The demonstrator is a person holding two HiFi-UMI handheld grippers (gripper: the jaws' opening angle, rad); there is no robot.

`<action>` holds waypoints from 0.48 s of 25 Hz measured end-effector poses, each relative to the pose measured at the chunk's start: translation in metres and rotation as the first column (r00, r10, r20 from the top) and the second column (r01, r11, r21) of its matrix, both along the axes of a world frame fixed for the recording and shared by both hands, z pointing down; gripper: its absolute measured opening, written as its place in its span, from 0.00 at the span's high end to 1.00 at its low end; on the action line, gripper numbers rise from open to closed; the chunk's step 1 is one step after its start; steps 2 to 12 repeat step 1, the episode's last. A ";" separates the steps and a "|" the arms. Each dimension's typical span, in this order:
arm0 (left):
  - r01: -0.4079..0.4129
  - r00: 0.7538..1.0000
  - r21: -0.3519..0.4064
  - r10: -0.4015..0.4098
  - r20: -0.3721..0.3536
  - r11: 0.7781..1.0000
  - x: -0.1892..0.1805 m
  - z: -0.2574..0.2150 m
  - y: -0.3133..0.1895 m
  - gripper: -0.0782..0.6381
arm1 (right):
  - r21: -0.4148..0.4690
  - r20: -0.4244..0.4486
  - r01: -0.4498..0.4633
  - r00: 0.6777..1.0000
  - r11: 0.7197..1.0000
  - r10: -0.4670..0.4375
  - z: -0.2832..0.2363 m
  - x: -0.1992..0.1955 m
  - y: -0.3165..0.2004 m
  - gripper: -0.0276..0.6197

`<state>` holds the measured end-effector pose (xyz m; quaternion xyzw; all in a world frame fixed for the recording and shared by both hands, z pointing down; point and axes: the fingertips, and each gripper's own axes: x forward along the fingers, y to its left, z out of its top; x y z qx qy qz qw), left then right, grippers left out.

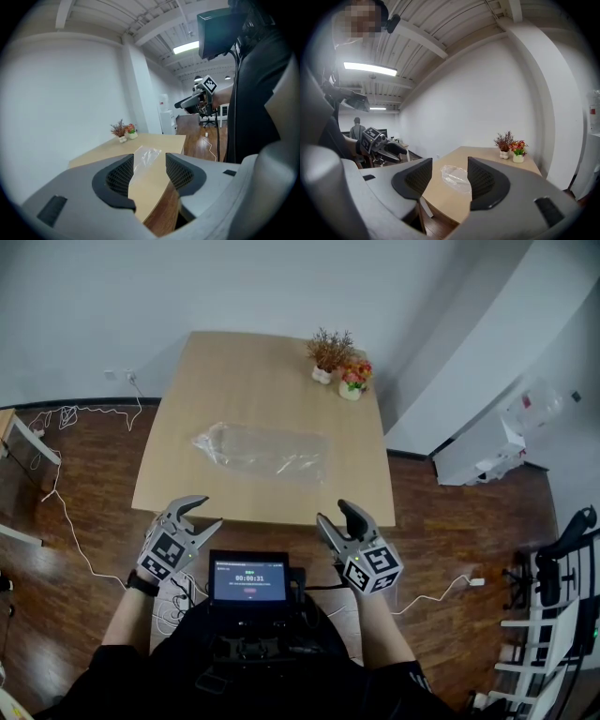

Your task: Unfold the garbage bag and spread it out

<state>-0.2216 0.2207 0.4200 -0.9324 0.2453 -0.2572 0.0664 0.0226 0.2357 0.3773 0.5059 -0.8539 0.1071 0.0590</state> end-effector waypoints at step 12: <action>0.001 1.000 0.000 -0.001 0.001 1.000 0.001 0.001 -0.001 0.58 | 0.002 0.005 0.000 1.000 1.000 0.000 0.000 0.002 -0.001 0.55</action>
